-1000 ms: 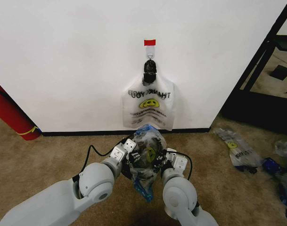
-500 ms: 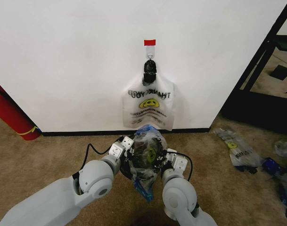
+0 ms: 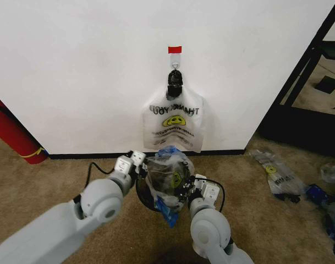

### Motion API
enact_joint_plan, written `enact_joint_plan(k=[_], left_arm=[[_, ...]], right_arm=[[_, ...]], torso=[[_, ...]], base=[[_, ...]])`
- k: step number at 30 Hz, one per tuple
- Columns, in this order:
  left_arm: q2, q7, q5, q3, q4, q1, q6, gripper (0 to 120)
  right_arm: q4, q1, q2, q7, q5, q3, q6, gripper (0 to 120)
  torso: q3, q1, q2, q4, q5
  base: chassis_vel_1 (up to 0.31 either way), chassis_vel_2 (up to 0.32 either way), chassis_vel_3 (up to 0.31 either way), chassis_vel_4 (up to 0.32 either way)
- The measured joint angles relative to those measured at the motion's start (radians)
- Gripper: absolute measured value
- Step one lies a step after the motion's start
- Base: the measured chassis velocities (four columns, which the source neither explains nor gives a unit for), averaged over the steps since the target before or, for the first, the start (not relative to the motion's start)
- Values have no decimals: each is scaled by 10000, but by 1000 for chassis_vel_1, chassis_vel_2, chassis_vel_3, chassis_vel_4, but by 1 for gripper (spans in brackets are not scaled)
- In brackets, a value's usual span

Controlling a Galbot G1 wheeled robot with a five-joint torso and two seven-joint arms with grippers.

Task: Pick up the garbage bag from the wall and place it over the trash bin.

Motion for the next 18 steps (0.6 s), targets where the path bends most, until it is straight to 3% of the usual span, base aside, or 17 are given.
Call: enact_joint_plan(k=[4, 18], left_arm=[[738, 265, -165, -536, -8, 713, -4, 0], [1670, 913, -708, -1951, 394, 2267, -166, 0]], right_arm=[[114, -5, -158, -423, 91, -101, 41, 1], [894, -502, -913, -1793, 1385, 765, 120, 1]], torso=[[0, 0, 0, 4, 1], [0, 0, 0, 1, 2]], base=[[0, 0, 0, 0], [0, 0, 0, 0]])
